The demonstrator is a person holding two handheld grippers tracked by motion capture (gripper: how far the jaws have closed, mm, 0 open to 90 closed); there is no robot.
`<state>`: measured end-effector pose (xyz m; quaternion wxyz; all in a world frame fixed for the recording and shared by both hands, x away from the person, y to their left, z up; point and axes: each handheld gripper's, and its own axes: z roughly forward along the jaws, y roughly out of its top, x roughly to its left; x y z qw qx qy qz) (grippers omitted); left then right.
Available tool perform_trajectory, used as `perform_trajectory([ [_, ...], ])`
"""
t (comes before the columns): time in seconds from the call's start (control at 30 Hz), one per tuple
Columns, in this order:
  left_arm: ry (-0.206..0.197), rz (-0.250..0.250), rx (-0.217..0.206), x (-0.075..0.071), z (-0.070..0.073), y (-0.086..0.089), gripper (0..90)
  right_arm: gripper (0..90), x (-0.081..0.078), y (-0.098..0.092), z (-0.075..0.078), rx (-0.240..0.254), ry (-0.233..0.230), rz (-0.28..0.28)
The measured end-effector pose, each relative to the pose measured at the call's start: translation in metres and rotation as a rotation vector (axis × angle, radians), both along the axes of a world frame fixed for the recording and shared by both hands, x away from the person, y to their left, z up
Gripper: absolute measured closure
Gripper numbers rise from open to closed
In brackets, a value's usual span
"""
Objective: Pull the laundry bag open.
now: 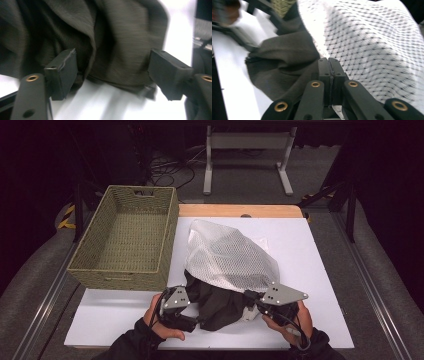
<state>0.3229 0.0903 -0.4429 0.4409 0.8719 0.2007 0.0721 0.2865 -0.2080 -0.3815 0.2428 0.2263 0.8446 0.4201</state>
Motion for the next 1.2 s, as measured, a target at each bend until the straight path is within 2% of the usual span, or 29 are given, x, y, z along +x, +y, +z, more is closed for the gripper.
perform_trajectory([
  [0.13, -0.003, -0.007, 0.077, 0.011, -0.014, -0.025, 18.6, 89.3, -0.001, 0.005, -0.002, 0.004, 0.023, 0.025],
  [0.23, -0.017, 0.007, 0.085, 0.017, -0.015, -0.033, 27.6, 89.3, -0.004, 0.01, -0.005, -0.003, 0.038, 0.049],
  [0.27, -0.024, 0.017, 0.087, 0.019, -0.015, -0.037, 27.6, 89.3, -0.004, 0.01, -0.005, -0.003, 0.038, 0.049],
  [0.3, -0.036, 0.018, 0.098, 0.021, -0.014, -0.04, 38.0, 89.3, -0.006, 0.012, -0.006, 0.002, 0.046, 0.063],
  [0.33, -0.043, 0.015, 0.096, 0.023, -0.014, -0.044, 38.0, 89.3, -0.006, 0.012, -0.006, 0.002, 0.046, 0.063],
  [0.4, -0.062, -0.005, 0.111, 0.027, -0.012, -0.052, 54.1, 89.3, -0.008, 0.014, -0.008, -0.006, 0.048, 0.071],
  [0.47, -0.052, -0.005, 0.081, 0.031, -0.011, -0.056, 71.9, 89.3, -0.009, 0.016, -0.01, -0.005, 0.055, 0.082],
  [0.5, -0.075, -0.005, 0.032, 0.032, -0.005, -0.06, 78.8, 89.3, -0.01, 0.016, -0.01, -0.005, 0.054, 0.082],
  [0.53, -0.075, -0.005, 0.032, 0.032, -0.005, -0.06, 83.4, 89.3, -0.01, 0.016, -0.01, -0.005, 0.054, 0.082],
  [0.6, -0.089, 0.0, 0.018, 0.034, -0.002, -0.063, 83.8, 89.4, -0.01, 0.017, -0.01, 0.006, 0.053, 0.092],
  [0.63, -0.078, 0.014, -0.043, 0.037, 0.003, -0.067, 83.8, 89.4, -0.011, 0.018, -0.009, 0.011, 0.051, 0.091],
  [0.67, -0.097, 0.039, -0.076, 0.038, 0.007, -0.07, 84.4, 89.5, -0.012, 0.018, -0.008, 0.033, 0.052, 0.103],
  [0.7, -0.114, 0.054, -0.099, 0.039, 0.01, -0.073, 84.6, 89.6, -0.013, 0.018, -0.006, 0.053, 0.061, 0.109],
  [0.73, -0.113, 0.069, -0.131, 0.041, 0.013, -0.076, 84.7, 89.6, -0.014, 0.019, -0.005, 0.059, 0.061, 0.112],
  [0.77, -0.122, 0.1, -0.165, 0.043, 0.016, -0.079, 84.7, 89.6, -0.015, 0.019, -0.004, 0.068, 0.057, 0.115],
  [0.83, -0.143, 0.15, -0.2, 0.047, 0.019, -0.086, 84.8, 89.7, -0.018, 0.019, 0.0, 0.085, 0.052, 0.118],
  [0.87, -0.156, 0.168, -0.212, 0.048, 0.019, -0.088, 84.8, 89.7, -0.02, 0.018, 0.001, 0.097, 0.053, 0.118],
  [0.93, -0.14, 0.198, -0.221, 0.057, 0.013, -0.09, 84.9, 89.7, -0.021, 0.015, 0.002, 0.1, 0.055, 0.106],
  [1.0, -0.147, 0.21, -0.228, 0.06, 0.009, -0.09, 84.9, 89.7, -0.021, 0.014, 0.0, 0.097, 0.058, 0.103],
  [1.1, -0.13, 0.216, -0.229, 0.063, 0.002, -0.09, 84.7, 89.7, -0.019, 0.01, -0.007, 0.071, 0.064, 0.081],
  [1.13, -0.119, 0.194, -0.23, 0.063, 0.0, -0.09, 84.0, 89.7, -0.018, 0.009, -0.011, 0.043, 0.057, 0.073],
  [1.2, -0.119, 0.136, -0.224, 0.06, 0.0, -0.086, 80.6, 89.8, -0.014, 0.007, -0.019, 0.013, 0.071, 0.056],
])
